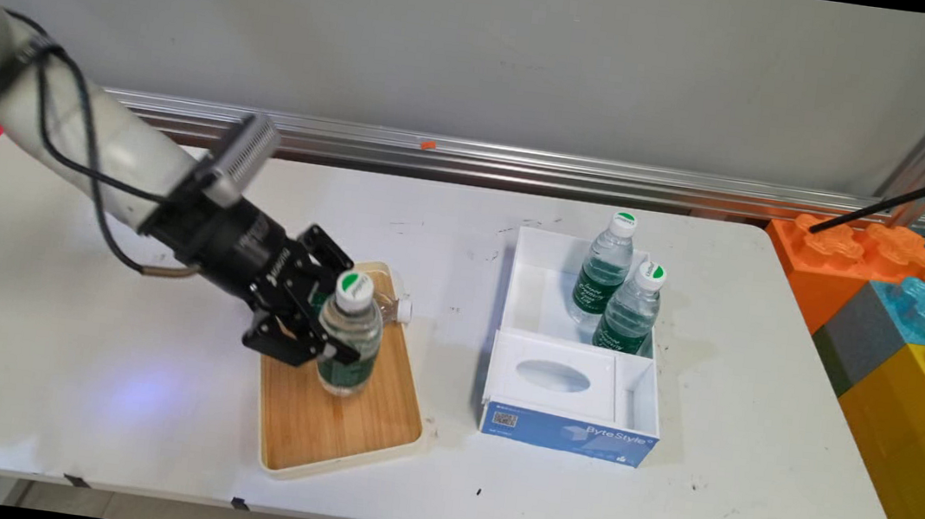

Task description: Place the picked object on the tray

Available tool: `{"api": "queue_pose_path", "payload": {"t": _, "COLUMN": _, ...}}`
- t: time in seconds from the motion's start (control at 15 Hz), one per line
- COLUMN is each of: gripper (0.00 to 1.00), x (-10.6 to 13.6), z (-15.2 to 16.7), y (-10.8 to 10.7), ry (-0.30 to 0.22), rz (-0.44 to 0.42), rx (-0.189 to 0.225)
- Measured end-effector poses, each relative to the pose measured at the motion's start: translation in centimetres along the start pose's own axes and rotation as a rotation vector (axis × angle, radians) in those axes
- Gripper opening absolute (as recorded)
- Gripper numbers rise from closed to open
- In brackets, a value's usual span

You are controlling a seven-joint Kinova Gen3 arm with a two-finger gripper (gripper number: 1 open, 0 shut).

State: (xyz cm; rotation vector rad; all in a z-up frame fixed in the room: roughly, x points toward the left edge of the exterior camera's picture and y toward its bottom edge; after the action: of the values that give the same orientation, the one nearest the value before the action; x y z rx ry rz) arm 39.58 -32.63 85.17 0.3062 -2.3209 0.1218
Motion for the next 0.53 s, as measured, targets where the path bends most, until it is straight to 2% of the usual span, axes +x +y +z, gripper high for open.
{"api": "queue_pose_path", "payload": {"t": 0.27, "gripper": 0.0, "x": -2.3, "z": 3.4, "y": -1.3, "ry": -0.01, "rz": -0.04, "rx": -0.051}}
{"api": "queue_pose_path", "payload": {"t": 0.53, "gripper": 0.0, "x": -3.4, "z": 5.7, "y": -2.2, "ry": -0.006, "rz": -0.062, "rx": -0.079}}
